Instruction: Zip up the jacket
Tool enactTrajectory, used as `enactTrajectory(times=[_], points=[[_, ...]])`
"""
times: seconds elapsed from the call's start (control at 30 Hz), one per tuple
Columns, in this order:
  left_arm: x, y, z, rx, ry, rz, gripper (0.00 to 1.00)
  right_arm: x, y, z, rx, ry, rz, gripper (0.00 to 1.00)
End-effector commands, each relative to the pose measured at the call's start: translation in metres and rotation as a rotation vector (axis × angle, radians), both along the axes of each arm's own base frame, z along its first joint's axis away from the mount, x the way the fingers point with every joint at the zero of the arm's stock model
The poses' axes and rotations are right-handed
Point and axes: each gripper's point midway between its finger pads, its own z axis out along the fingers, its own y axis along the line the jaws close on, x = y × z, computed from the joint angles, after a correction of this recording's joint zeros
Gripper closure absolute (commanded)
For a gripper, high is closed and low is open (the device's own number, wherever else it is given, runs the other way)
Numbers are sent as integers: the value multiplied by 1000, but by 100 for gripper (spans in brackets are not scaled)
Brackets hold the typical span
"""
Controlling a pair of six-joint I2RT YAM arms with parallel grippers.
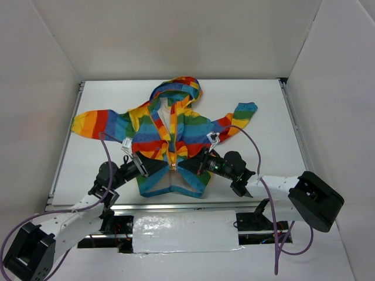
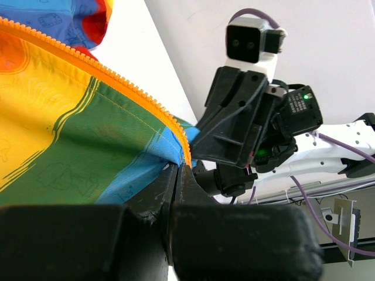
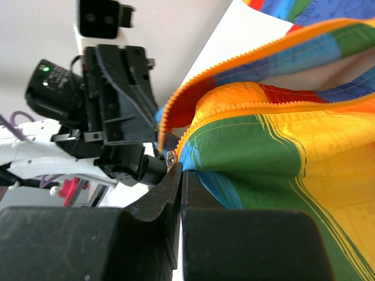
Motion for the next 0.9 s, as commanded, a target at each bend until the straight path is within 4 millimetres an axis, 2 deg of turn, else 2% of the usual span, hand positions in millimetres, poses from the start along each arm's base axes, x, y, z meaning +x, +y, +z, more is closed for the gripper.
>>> enactTrajectory(times=[0.0,0.17,0.67,0.87], points=[[2,-1,35,-39,-119,5,100,5,5,20,28,-54,-17,100],[1,-2,35,-48,-118,-2,100,6,6,22,35,-59,-17,100],[4,-1,19,-29,-79,10,100,3,11,33,61,-75,-2,100],[5,0,19,-27,-83,19,100,3,12,33,57,-77,-5,100]])
